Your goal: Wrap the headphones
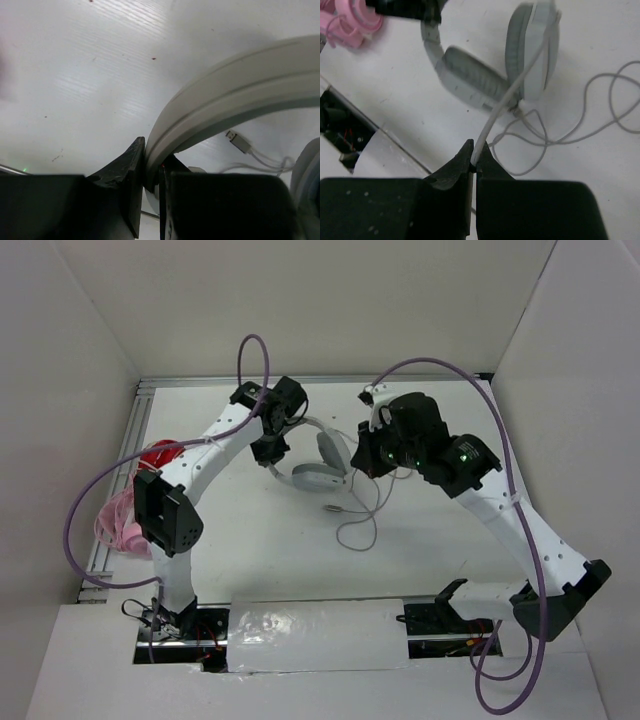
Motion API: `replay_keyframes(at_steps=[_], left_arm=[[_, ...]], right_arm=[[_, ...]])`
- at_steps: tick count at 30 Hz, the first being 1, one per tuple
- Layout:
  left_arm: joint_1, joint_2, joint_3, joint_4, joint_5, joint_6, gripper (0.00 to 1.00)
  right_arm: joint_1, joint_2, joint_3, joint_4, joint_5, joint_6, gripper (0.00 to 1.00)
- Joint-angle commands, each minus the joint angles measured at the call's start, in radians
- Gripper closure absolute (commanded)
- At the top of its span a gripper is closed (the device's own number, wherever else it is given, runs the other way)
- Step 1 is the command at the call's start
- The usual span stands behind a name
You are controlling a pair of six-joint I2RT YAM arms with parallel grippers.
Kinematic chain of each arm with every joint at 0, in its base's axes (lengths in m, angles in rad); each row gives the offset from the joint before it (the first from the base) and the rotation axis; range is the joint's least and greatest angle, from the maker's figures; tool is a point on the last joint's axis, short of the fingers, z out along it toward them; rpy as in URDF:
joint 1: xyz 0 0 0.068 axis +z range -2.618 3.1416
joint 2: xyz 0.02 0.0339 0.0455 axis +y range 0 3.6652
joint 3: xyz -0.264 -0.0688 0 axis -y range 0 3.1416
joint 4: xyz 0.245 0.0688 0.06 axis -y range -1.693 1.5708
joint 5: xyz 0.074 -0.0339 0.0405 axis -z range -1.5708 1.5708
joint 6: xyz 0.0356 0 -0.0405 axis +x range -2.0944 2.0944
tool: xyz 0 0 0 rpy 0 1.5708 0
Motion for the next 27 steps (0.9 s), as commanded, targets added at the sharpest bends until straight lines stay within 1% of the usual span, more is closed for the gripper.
replay_keyframes(at_steps=[1,2,4,6,7,9,10,12,14,15,18,20,21,22,24,25,26,27], left_arm=[[0.057,-0.013,0.036,-0.074,-0.024,-0.148,1.00],[0.058,-0.015,0.045,-0.073,-0.021,-0.157,1.00],[0.055,-0.013,0.071,-0.067,-0.018,-0.165,1.00],[0.055,-0.016,0.082,-0.065,-0.002,-0.168,1.00],[0.055,-0.021,0.084,-0.068,-0.002,-0.196,1.00],[0.049,-0.026,0.082,-0.070,0.002,-0.200,1.00],[0.048,-0.033,0.081,-0.070,0.005,-0.208,1.00],[0.046,-0.050,0.070,-0.048,0.034,-0.196,1.00],[0.048,-0.064,0.053,-0.036,0.059,-0.194,1.00],[0.051,-0.081,0.045,0.004,0.092,-0.170,1.00],[0.063,-0.124,0.015,0.085,0.146,-0.128,1.00],[0.068,-0.153,-0.001,0.128,0.192,-0.101,1.00],[0.069,-0.164,-0.008,0.128,0.192,-0.092,1.00],[0.072,-0.176,-0.030,0.172,0.237,-0.076,1.00],[0.092,-0.220,-0.063,0.231,0.300,-0.024,1.00],[0.101,-0.240,-0.106,0.289,0.327,-0.012,1.00],[0.117,-0.274,-0.125,0.314,0.381,-0.001,1.00],[0.126,-0.289,-0.142,0.332,0.396,0.005,1.00]], right_arm=[[0.034,-0.073,-0.044,0.083,-0.162,0.021,1.00],[0.042,-0.061,-0.052,0.099,-0.225,0.025,1.00],[0.061,-0.035,-0.037,0.146,-0.268,0.030,1.00],[0.071,0.022,-0.021,0.186,-0.389,0.043,1.00],[0.078,0.046,-0.002,0.226,-0.435,0.056,1.00],[0.092,0.121,0.025,0.266,-0.495,0.100,1.00],[0.104,0.170,0.061,0.295,-0.488,0.109,1.00],[0.112,0.213,0.110,0.337,-0.442,0.149,1.00],[0.126,0.262,0.127,0.349,-0.459,0.143,1.00],[0.132,0.276,0.137,0.372,-0.453,0.117,1.00],[0.170,0.313,0.138,0.343,-0.392,0.076,1.00],[0.207,0.324,0.108,0.337,-0.265,0.004,0.99],[0.218,0.324,0.107,0.352,-0.264,0.004,0.99],[0.226,0.318,0.068,0.366,-0.203,-0.036,0.98],[0.233,0.306,0.011,0.403,-0.174,-0.067,0.96],[0.236,0.299,-0.013,0.415,-0.161,-0.076,0.94],[0.239,0.290,-0.035,0.430,-0.166,-0.096,0.92],[0.247,0.264,-0.088,0.469,-0.175,-0.111,0.87]])
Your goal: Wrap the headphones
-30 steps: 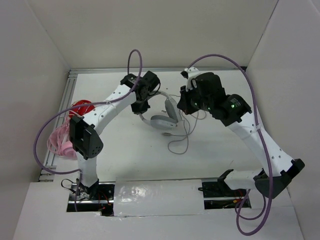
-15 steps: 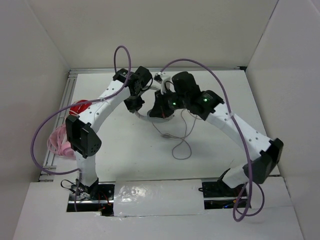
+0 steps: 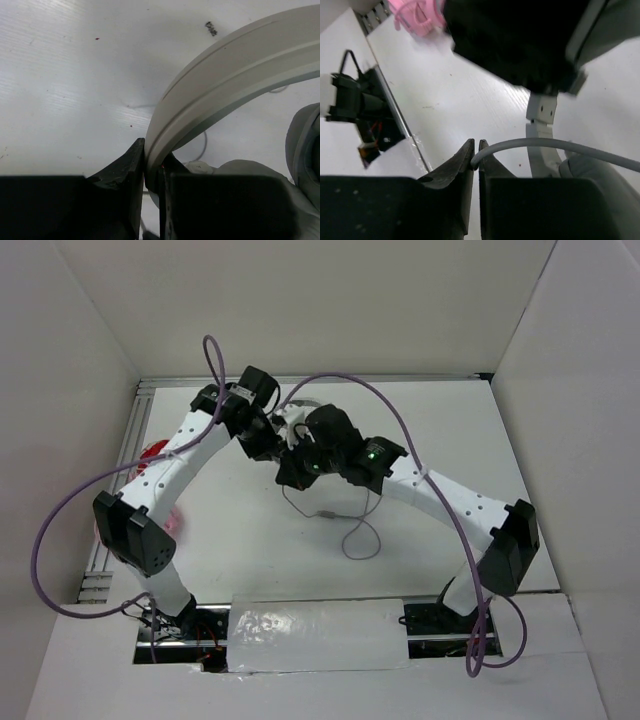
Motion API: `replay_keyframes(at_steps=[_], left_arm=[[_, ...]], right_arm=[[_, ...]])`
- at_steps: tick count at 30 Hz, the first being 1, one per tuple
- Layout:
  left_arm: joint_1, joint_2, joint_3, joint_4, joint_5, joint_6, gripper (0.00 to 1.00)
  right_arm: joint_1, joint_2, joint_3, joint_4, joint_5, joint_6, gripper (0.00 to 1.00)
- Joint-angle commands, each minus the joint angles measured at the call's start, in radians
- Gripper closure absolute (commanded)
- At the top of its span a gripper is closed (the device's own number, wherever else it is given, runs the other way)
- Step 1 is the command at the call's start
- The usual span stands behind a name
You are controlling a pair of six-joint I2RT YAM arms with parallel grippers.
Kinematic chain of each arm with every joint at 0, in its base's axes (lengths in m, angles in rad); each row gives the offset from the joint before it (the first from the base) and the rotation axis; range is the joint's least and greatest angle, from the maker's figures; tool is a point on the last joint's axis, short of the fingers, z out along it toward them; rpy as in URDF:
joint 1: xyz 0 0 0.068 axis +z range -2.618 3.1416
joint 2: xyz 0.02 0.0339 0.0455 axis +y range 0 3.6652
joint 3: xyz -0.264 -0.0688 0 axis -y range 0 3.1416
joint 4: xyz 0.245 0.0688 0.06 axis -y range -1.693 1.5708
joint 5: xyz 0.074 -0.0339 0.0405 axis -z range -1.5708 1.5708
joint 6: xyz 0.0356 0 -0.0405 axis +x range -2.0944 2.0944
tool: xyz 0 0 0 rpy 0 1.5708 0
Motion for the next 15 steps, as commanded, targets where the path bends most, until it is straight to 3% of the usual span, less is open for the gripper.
replay_keyframes(at_steps=[1,3,9,10,15], left_arm=[[0.050,-0.134,-0.058,0.209,0.165,0.047,1.00],[0.068,-0.154,-0.069,0.223,0.190,0.053,1.00],[0.096,-0.216,-0.044,0.256,0.282,0.090,1.00],[0.097,-0.226,-0.037,0.254,0.303,0.097,1.00],[0.108,-0.266,0.003,0.259,0.366,0.120,1.00]], right_arm=[[0.035,-0.086,-0.145,0.148,0.028,-0.109,0.83],[0.060,-0.123,-0.209,0.206,0.037,-0.168,0.79],[0.169,-0.194,-0.446,0.470,0.412,-0.236,0.74],[0.172,-0.197,-0.504,0.577,0.477,-0.235,0.72],[0.172,-0.192,-0.706,0.895,0.571,-0.221,0.63]])
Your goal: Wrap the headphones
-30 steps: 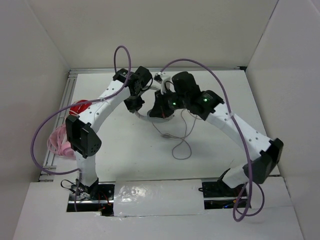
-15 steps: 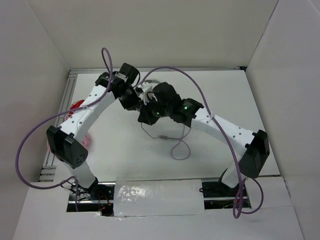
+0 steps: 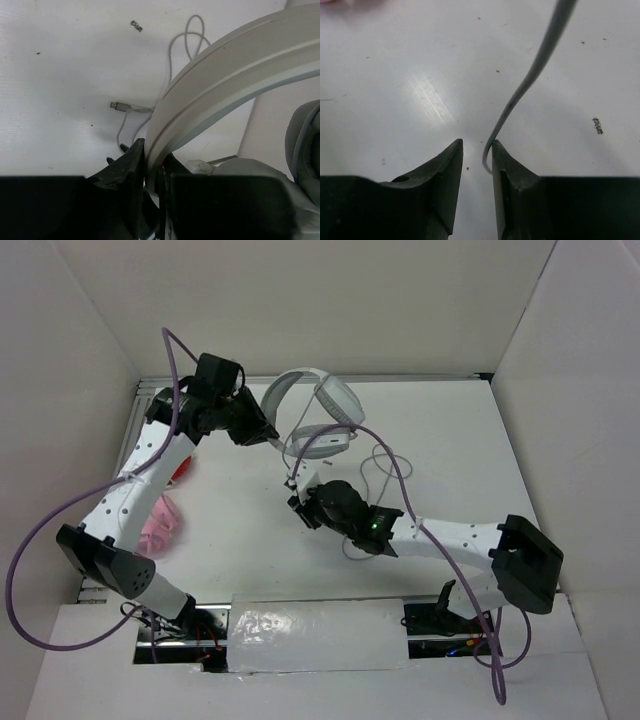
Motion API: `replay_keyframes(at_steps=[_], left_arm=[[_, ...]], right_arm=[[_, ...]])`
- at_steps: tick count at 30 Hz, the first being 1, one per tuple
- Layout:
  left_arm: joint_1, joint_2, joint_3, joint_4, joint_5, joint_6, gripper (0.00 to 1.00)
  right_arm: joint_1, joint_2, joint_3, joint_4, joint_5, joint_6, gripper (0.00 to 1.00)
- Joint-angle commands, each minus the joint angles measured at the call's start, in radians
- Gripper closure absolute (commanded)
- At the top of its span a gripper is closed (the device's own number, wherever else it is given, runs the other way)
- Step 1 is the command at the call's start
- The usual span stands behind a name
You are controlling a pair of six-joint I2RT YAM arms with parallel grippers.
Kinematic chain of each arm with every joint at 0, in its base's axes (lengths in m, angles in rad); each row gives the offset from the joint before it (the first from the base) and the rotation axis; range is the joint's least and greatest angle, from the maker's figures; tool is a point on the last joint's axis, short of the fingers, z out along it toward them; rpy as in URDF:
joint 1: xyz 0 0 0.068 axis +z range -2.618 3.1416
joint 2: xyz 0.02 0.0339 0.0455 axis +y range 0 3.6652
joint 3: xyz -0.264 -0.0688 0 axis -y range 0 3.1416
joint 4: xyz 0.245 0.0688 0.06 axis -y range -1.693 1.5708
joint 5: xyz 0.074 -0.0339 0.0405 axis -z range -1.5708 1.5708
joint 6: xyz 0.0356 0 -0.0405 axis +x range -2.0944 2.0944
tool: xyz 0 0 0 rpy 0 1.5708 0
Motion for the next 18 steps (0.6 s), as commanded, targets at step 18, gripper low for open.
replay_keyframes(at_steps=[18], left_arm=[[0.197,-0.076,0.278,0.174,0.724,0.128,1.00]], right_arm=[[-0.132,0.178,-0.273,0.608,0.150,0.087,0.60]])
